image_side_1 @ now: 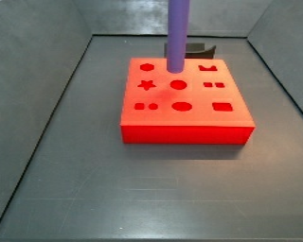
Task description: Insert the round object.
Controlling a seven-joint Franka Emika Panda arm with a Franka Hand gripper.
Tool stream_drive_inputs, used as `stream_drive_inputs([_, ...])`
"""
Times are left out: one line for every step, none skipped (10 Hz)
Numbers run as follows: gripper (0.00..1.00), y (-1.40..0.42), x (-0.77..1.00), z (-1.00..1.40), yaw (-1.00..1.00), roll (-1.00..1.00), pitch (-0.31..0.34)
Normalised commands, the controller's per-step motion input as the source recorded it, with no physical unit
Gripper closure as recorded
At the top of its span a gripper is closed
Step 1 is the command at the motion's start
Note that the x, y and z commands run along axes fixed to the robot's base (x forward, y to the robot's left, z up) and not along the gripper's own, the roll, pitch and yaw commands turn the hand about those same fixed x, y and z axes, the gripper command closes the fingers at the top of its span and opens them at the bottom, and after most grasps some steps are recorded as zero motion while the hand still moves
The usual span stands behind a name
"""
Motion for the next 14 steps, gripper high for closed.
stream_drive_inputs([1.00, 0.03, 0.02, -0.17, 0.08, 0.05, 0.000])
stream_drive_inputs([1.00, 0.12, 0.08, -0.24, 0.16, 0.11, 0.000])
stream_drive_inputs([1.00, 0.11, 0.13, -0.23, 0.21, 0.12, 0.000])
stream_drive_inputs([1.00, 0.02, 0.19, -0.19, 0.23, 0.11, 0.000])
stream_drive_inputs([1.00, 0.00, 0.24, -0.20, 0.25, 0.11, 0.000])
stream_drive_inputs([1.00, 0.00, 0.27, -0.22, 0.25, 0.09, 0.000])
stream_drive_inputs([1.00, 0.00, 0.23, -0.23, 0.23, 0.11, 0.000])
stream_drive_inputs([1.00, 0.00, 0.19, -0.21, 0.21, 0.11, 0.000])
stream_drive_inputs([1.00, 0.00, 0.18, -0.19, 0.20, 0.09, 0.000])
stream_drive_inputs([1.00, 0.00, 0.18, -0.18, 0.19, 0.09, 0.000])
stream_drive_inputs([1.00, 0.00, 0.16, -0.18, 0.18, 0.09, 0.000])
stream_drive_inputs([1.00, 0.00, 0.13, -0.18, 0.17, 0.09, 0.000])
stream_drive_inputs([1.00, 0.00, 0.11, -0.19, 0.16, 0.10, 0.000])
stream_drive_inputs([1.00, 0.00, 0.08, -0.22, 0.15, 0.10, 0.000])
